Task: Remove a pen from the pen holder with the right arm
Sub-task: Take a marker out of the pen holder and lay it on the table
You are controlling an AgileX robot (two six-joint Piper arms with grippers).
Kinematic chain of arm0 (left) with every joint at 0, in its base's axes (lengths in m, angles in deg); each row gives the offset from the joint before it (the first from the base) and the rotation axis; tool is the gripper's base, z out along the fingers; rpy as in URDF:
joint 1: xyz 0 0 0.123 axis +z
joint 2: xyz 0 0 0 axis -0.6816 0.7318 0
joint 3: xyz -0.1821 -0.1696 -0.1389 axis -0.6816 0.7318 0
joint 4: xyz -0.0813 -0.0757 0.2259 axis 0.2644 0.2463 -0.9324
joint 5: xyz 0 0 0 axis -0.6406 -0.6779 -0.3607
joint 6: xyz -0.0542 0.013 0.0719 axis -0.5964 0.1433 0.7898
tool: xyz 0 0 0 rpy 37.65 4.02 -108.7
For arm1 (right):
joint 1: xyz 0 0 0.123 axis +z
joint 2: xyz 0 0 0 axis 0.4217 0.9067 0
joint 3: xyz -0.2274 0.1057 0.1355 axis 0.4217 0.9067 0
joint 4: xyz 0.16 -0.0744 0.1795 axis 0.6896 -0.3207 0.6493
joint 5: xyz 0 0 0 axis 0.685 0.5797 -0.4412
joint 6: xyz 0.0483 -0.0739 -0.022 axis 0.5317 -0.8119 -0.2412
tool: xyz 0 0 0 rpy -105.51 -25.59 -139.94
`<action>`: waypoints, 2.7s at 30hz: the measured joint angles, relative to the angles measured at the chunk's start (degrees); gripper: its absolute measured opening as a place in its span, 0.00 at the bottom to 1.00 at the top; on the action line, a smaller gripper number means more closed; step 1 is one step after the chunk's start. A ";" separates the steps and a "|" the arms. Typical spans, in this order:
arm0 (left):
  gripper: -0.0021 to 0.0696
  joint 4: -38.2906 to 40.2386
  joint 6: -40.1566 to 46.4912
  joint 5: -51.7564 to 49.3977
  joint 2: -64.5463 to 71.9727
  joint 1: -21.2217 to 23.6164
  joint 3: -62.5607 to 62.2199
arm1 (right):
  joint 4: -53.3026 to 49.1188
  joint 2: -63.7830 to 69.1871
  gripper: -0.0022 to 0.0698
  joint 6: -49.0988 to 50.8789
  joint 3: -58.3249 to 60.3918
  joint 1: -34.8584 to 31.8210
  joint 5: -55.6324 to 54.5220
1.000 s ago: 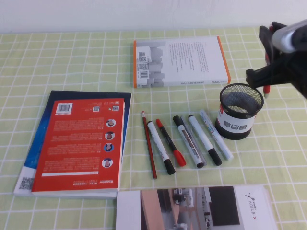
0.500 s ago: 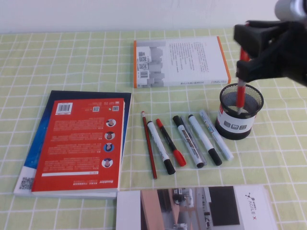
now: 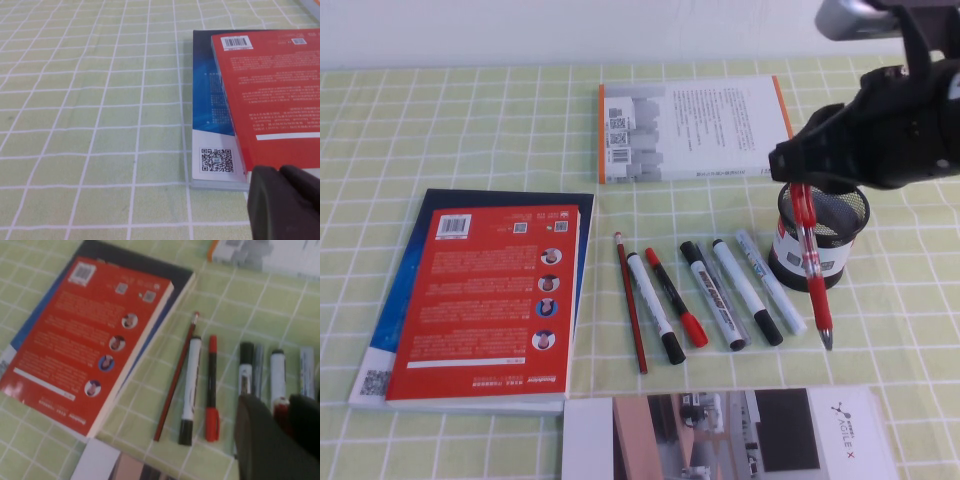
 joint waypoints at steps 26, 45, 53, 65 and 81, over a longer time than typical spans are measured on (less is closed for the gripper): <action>0.02 0.00 0.00 0.00 0.00 0.00 0.00 | -1.24 39.20 0.12 4.68 -30.37 3.39 14.69; 0.02 0.00 0.00 0.00 0.00 0.00 0.00 | -2.26 45.76 0.12 4.68 -31.49 3.39 6.96; 0.02 0.00 0.00 0.00 0.00 0.00 0.00 | -3.70 46.90 0.12 4.68 -31.49 3.39 5.57; 0.02 0.00 0.00 0.00 0.00 0.00 0.00 | -5.04 47.14 0.12 4.68 -31.49 3.39 3.72; 0.02 0.00 0.00 0.00 0.00 0.00 0.00 | -5.04 47.27 0.44 4.68 -31.49 3.39 3.22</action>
